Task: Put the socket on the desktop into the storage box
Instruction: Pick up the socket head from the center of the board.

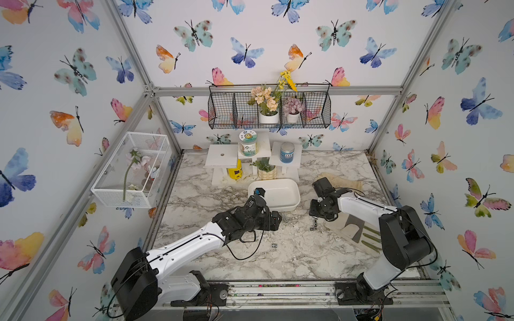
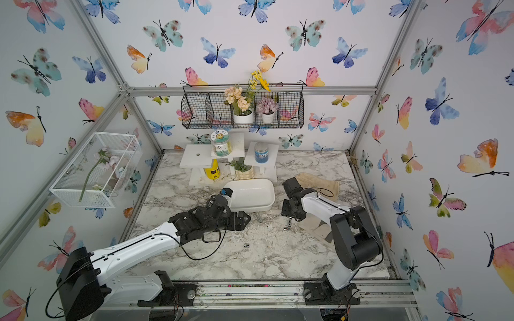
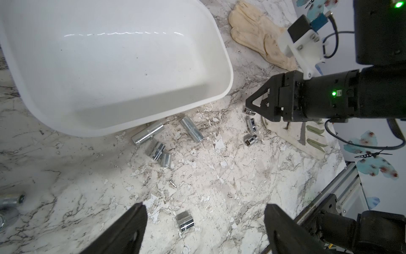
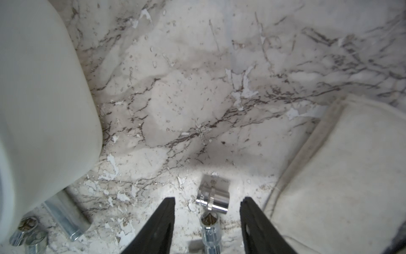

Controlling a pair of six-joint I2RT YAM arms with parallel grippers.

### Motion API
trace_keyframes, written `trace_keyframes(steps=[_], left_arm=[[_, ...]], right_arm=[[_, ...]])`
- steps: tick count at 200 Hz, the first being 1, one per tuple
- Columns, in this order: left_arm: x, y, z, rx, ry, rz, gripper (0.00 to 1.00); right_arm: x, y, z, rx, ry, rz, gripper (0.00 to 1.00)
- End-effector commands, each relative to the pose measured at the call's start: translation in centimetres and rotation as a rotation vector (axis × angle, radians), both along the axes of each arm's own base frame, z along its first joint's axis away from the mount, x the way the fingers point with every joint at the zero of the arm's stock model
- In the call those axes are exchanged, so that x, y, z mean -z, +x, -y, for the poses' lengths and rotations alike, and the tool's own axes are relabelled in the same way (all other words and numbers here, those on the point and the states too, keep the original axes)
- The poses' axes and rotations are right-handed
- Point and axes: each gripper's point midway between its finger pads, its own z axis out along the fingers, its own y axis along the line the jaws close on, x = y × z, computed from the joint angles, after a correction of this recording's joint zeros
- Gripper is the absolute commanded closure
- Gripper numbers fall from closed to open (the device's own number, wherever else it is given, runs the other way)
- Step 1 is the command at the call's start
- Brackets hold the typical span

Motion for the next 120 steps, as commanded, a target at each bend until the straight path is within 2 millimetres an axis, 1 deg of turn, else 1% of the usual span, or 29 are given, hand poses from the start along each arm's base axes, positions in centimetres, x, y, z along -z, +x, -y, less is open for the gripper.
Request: trace_keyframes(steps=[1, 87, 120], left_arm=[[-0.2, 0.1, -0.3, -0.019, 0.0, 0.021, 0.11], [-0.1, -0.2, -0.7, -0.021, -0.001, 0.02, 0.11], [-0.2, -0.2, -0.7, -0.024, -0.003, 0.022, 0.11]], right_arm=[[1.1, -0.5, 0.6, 0.024, -0.041, -0.021, 0.48], [2.3, -0.9, 0.5, 0.039, -0.039, -0.042, 0.51], [2.6, -1.0, 0.3, 0.039, -0.027, -0.047, 0.54]])
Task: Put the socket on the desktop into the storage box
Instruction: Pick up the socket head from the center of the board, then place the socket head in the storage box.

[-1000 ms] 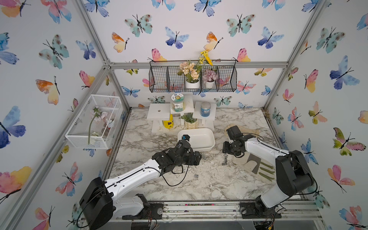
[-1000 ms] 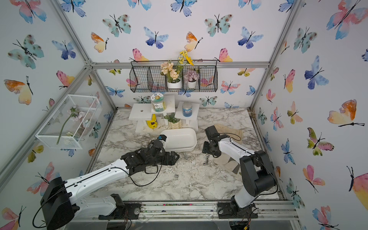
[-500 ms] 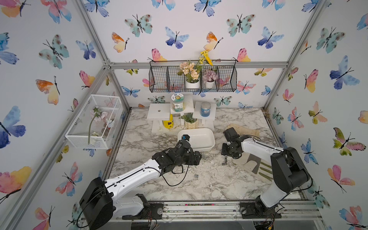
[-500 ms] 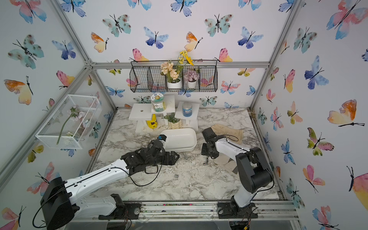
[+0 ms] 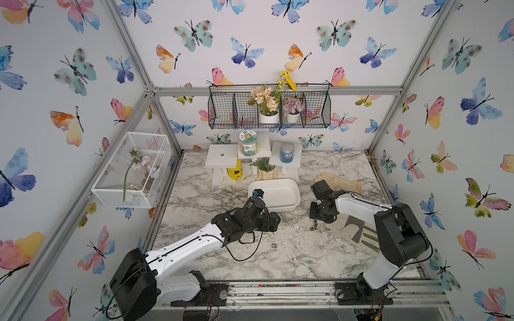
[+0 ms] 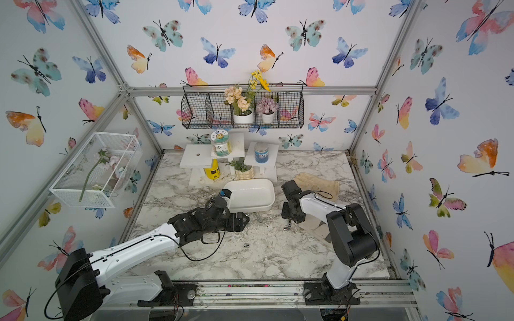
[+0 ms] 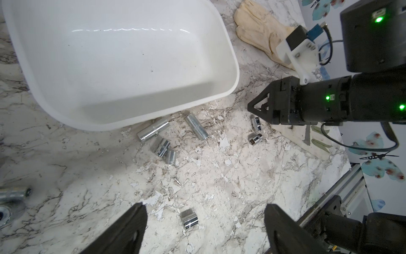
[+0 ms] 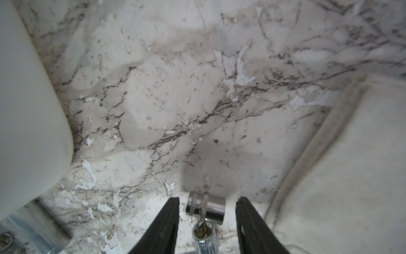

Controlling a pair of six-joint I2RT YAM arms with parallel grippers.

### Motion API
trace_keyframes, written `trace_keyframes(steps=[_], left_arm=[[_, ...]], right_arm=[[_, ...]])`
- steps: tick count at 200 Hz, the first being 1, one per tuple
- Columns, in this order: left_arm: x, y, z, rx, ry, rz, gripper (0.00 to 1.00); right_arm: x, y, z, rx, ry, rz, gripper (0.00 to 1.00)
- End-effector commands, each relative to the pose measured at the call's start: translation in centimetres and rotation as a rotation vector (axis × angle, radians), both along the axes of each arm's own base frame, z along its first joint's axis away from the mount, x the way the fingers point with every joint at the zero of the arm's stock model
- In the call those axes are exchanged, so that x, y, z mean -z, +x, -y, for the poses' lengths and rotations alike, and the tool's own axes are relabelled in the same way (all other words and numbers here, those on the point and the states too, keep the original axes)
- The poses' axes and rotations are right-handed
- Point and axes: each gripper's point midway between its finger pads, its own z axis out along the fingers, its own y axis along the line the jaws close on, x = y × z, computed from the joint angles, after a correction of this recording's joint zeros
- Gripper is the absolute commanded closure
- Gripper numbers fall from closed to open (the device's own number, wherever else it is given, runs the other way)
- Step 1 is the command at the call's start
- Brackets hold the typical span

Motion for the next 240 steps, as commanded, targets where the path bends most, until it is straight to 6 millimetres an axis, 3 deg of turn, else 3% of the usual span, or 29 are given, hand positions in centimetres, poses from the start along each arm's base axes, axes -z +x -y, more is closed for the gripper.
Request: trace_keyframes(steps=[1, 111, 184, 240], left_arm=[[-0.7, 0.0, -0.2, -0.012, -0.013, 0.024, 0.11], [-0.8, 0.1, -0.4, -0.029, -0.014, 0.026, 0.11], [-0.9, 0.6, -1.3, -0.08, 0.005, 0.038, 0.11], [-1.0, 1.3, -2.5, -0.131, 0.04, 0.043, 0.11]], right_arm=[[1.0, -0.5, 0.1, 0.006, -0.015, -0.018, 0.54], [1.0, -0.2, -0.1, 0.001, -0.012, -0.01, 0.65], [-2.0, 0.8, -0.6, -0.014, 0.014, 0.055, 0.68], [-6.0, 1.6, -2.0, -0.054, 0.078, 0.134, 0.69]])
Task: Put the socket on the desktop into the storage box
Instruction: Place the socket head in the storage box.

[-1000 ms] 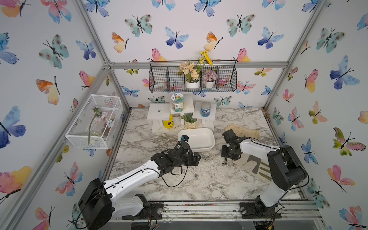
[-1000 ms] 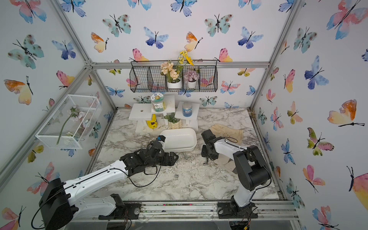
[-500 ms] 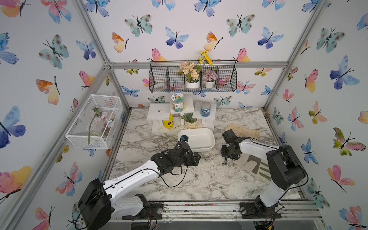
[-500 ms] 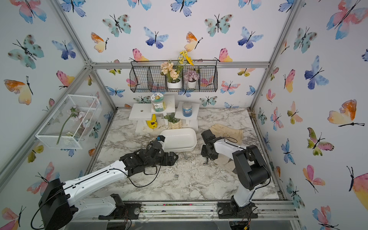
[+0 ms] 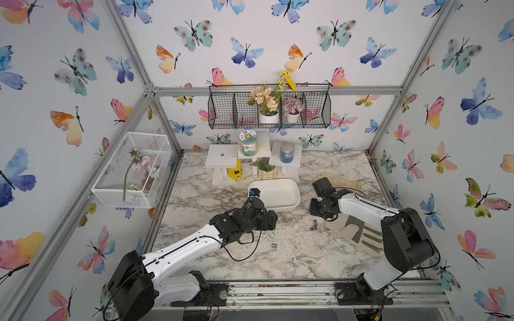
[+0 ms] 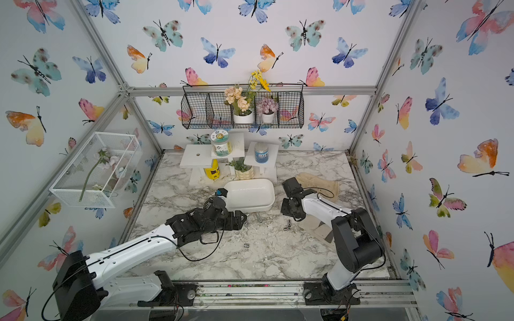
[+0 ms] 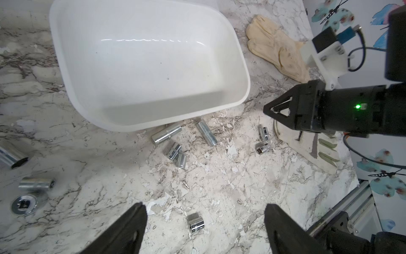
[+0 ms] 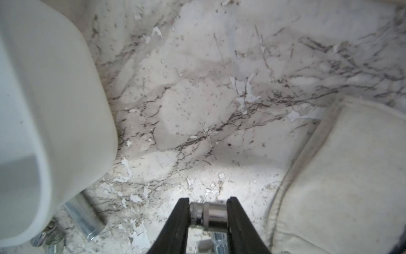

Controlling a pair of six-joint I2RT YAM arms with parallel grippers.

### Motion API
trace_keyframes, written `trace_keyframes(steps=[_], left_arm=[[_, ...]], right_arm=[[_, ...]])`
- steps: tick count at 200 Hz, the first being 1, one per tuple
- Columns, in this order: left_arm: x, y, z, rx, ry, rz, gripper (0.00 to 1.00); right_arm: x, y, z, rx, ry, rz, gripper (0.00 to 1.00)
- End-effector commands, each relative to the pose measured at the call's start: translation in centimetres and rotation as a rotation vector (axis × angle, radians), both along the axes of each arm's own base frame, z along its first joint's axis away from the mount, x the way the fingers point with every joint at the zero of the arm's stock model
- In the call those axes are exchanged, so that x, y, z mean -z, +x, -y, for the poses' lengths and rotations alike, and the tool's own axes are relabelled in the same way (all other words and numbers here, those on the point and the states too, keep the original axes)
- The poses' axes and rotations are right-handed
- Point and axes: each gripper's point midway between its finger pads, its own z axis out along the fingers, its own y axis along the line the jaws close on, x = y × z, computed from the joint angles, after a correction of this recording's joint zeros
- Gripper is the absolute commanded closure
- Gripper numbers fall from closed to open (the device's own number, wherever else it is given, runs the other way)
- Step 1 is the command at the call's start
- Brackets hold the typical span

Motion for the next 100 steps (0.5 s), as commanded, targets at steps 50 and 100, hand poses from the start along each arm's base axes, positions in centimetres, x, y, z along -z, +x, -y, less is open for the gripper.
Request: trace_keyframes(steps=[50, 100], left_arm=[[-0.6, 1.3, -3.0, -0.109, 0.006, 0.015, 0.11], [-0.3, 1.4, -5.0, -0.175, -0.015, -0.012, 0.11]], right_arm=[[-6.2, 1.9, -3.9, -0.113, 0.069, 0.106, 0.69], [-7.5, 4.0, -8.1, -0.199, 0.083, 0.137, 0.69]])
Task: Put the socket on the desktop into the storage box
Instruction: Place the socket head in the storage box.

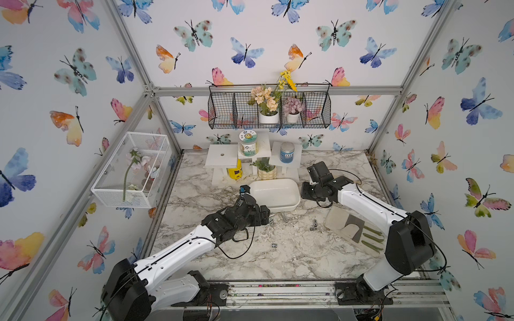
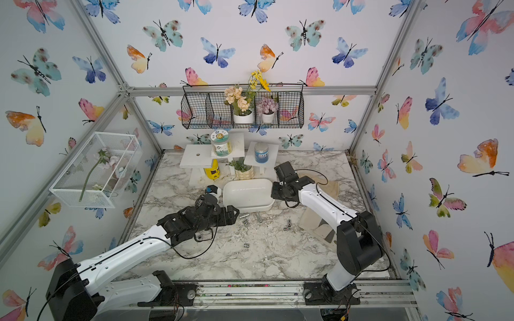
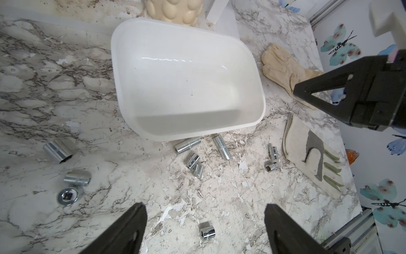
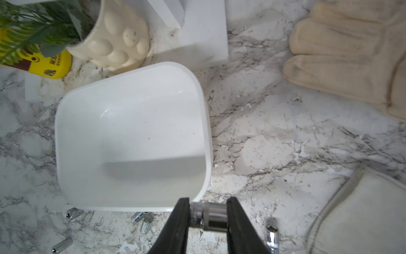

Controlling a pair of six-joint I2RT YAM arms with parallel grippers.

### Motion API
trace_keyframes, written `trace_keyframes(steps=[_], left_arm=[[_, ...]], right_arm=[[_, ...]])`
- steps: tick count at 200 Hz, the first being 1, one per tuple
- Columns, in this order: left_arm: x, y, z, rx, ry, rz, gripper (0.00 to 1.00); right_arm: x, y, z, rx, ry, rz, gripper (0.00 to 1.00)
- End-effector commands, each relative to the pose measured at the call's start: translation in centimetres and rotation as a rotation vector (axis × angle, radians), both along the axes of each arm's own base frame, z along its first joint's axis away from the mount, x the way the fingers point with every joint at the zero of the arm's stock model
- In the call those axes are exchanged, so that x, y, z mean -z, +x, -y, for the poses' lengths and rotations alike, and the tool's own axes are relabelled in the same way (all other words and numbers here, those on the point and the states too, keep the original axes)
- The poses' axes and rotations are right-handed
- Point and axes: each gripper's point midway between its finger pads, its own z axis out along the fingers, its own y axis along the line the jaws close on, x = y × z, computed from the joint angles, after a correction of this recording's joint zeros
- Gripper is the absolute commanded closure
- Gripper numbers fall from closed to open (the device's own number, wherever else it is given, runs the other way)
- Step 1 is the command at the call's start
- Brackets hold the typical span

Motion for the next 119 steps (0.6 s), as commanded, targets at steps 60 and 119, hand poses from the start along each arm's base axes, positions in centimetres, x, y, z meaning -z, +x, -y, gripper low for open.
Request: trace_keyframes(steps=[60, 119], left_arm=[[0.4, -0.4, -2.8, -0.088, -0.021, -0.026, 0.11], [0.6, -0.5, -2.7, -0.083, -0.026, -0.026, 0.11]], right_arm=[[4.5, 1.8, -4.8, -0.12, -0.087, -0.085, 0.69], [7.3, 2.7, -5.4, -0.127, -0.131, -0.13, 0.69]])
